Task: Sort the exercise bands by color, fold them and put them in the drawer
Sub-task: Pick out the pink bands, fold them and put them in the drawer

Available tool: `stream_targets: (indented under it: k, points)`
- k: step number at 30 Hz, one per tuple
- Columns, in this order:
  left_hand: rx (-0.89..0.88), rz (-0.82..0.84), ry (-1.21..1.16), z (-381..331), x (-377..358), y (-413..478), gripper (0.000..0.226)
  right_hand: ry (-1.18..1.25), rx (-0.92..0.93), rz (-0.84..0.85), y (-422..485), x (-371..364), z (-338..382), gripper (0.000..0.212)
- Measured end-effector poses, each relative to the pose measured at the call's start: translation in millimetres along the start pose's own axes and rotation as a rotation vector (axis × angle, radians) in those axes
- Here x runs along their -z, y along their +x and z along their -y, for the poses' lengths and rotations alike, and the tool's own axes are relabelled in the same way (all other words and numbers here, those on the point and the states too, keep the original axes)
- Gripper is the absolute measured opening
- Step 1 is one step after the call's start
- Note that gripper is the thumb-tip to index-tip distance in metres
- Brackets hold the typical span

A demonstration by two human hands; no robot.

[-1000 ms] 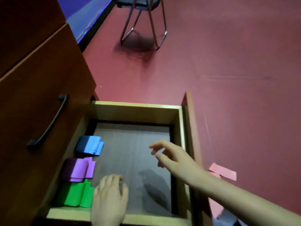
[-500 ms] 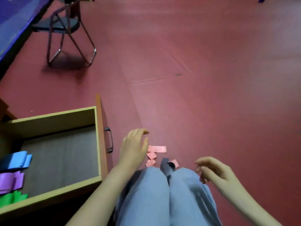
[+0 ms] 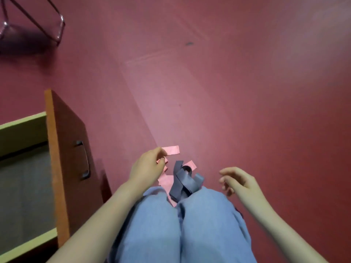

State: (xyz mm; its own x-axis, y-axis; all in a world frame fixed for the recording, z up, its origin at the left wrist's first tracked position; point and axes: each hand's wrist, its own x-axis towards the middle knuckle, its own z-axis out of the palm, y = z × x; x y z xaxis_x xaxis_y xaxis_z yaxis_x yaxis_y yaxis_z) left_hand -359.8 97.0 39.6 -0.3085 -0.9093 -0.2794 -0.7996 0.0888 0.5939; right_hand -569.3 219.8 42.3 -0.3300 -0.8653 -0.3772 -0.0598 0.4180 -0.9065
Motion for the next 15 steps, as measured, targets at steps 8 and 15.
stream_targets:
  k: [8,15]
  points:
    - [0.085,0.200,-0.111,37,-68,90,0.017,-0.080,-0.271,0.015,97,-27,-88,0.038]
    - [0.207,0.177,-0.282,91,-141,160,0.019,-0.154,-0.427,0.035,158,-69,-190,0.039]
